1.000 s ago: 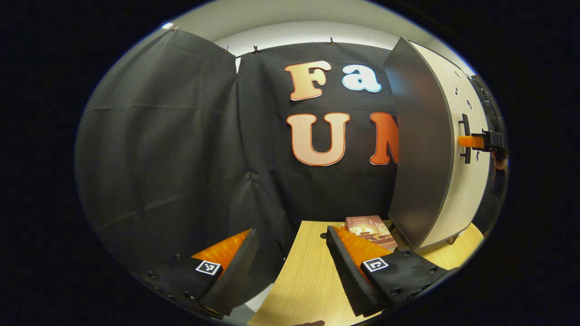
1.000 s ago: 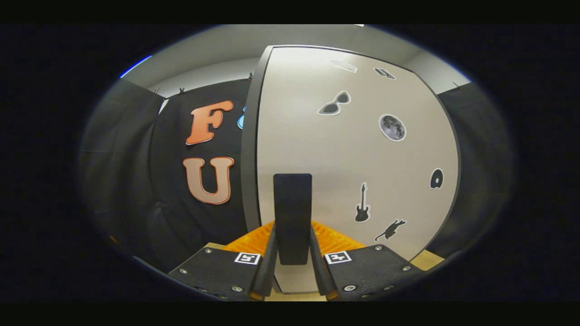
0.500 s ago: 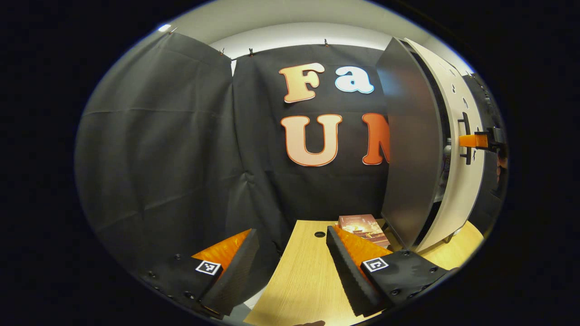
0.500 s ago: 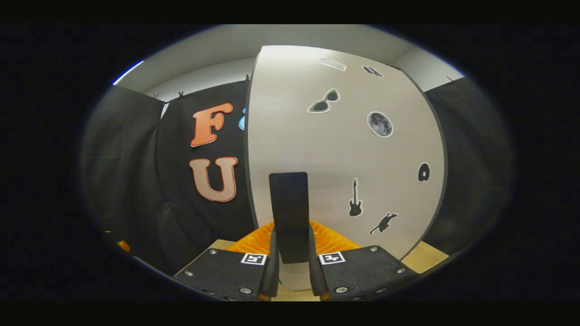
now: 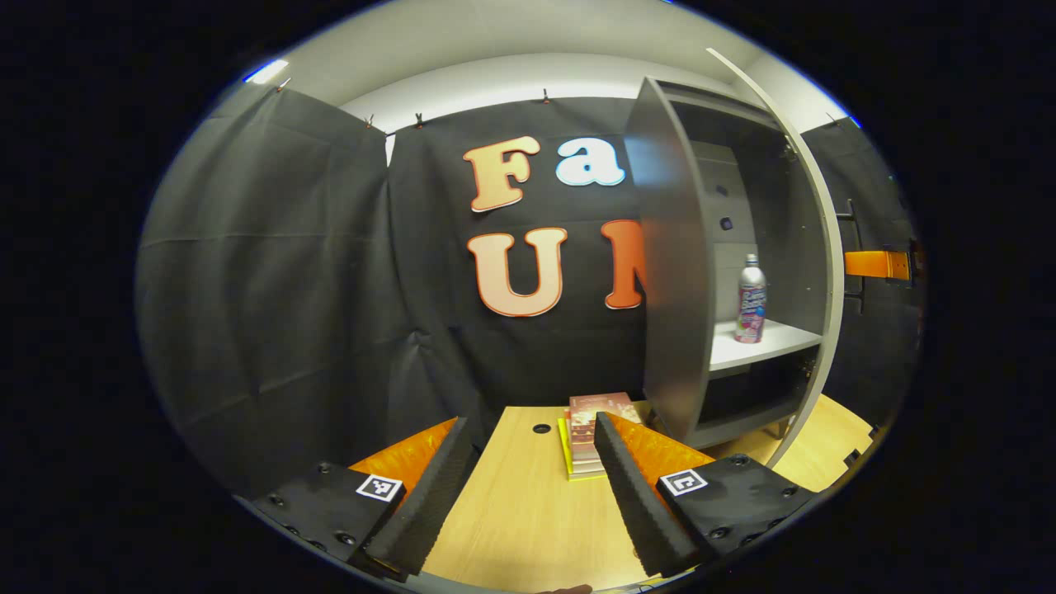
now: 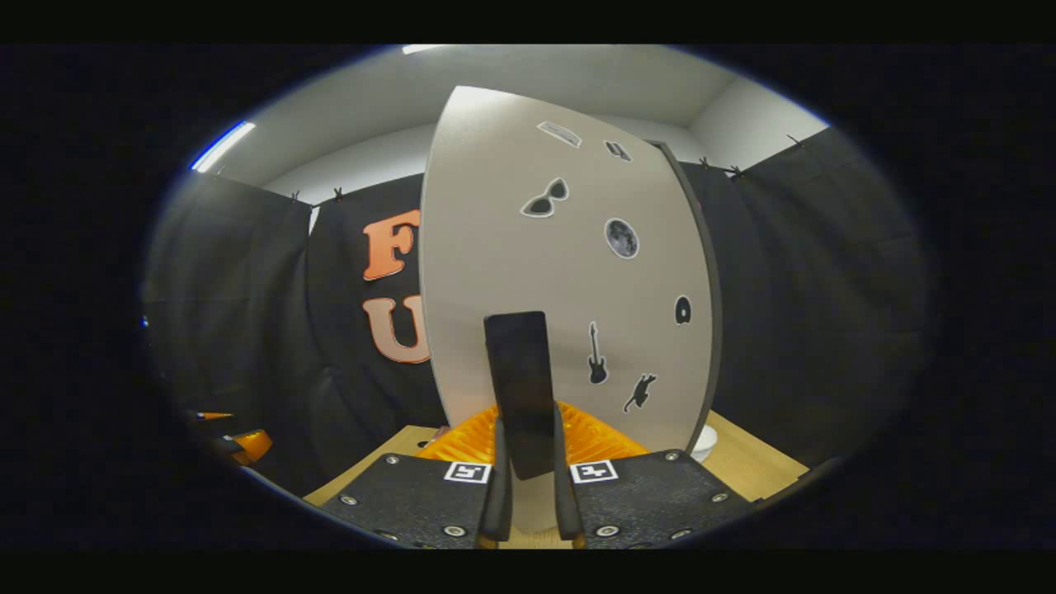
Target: Open the cabinet door with the right hand, grasp the bottle in the cabinet with the left hand and place it on the coaster, then close the cabinet door with the right hand.
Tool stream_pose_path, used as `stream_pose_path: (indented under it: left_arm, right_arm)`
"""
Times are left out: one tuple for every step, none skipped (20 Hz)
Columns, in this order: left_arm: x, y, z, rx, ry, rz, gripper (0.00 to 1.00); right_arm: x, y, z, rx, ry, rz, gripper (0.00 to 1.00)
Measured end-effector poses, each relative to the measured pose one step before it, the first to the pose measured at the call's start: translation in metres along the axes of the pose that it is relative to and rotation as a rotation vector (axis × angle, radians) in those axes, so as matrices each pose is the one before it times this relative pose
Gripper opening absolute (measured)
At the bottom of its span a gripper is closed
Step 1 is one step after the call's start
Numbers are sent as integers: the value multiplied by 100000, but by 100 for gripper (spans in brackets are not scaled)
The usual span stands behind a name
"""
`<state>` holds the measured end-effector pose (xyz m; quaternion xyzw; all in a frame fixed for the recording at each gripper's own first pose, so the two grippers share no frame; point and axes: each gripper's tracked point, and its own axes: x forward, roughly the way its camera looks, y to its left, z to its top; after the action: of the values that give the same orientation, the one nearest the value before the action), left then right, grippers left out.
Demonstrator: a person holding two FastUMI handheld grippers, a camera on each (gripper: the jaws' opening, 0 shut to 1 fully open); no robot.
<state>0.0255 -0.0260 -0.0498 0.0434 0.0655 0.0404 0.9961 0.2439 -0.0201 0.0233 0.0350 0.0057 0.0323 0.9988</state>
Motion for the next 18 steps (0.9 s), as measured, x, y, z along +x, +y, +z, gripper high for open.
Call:
stream_pose_path:
  left_arm:
    - [-815,-1230,193,281,-99,-912,95]
    - [-940,-1320,67,198,-244,-924,98]
    - [-747,-1149,125,424,44,-611,98]
    - [-702,-1018,6,483,136,-357,100]
    - [-711,-1021,-45,148,264,-753,100]
    - [-701,-1190,-106,-78,172,-1313,100]
    - [-463,-955,88,-339,-161,-271,100]
    - [-522,-765,53,-345,54,-180,100]
    - [-280,-1091,-97,-457,203,-265,100]
    - [-365,-933,46,-587,343,158,99]
    - [-368,-927,-71,-800,412,-165,98]
    - [-378,-834,-203,-599,493,94,98]
    - [-364,-659,-68,-452,178,-87,100]
    - [-360,-604,-180,133,480,63,100]
    - [-237,-704,-65,664,761,382,100]
    - [-348,-135,-208,328,464,6,100]
    - [-105,-295,8,-215,139,403,100]
    - [-148,-349,53,-306,65,270,100]
  right_arm:
    - [-348,-263,68,177,-789,442,18]
    - [-384,-356,78,497,-274,-174,20]
    - [-316,-351,42,426,-360,-350,20]
    - [-316,-408,35,107,-309,-361,20]
    - [-273,-423,117,-986,-359,-740,18]
    - [-117,-511,94,-1994,-107,-1341,20]
    - [-111,-687,28,-2092,-154,-1364,20]
    - [-263,-905,105,-845,-114,-808,20]
    - [-174,-510,1,578,364,-428,22]
    - [-350,-114,-21,1268,142,164,17]
    - [-314,-154,-110,1318,725,305,16]
    - [-143,-209,-62,280,707,-415,13]
    - [-236,-449,-78,-2090,113,-862,11]
    - [17,-1016,136,-1680,93,-742,8]
    - [-119,-715,15,42,276,-794,16]
    - [-113,-382,54,676,-229,-253,6]
    - [-83,-198,0,754,-160,132,9]
    - [-24,-247,65,211,-282,-112,5]
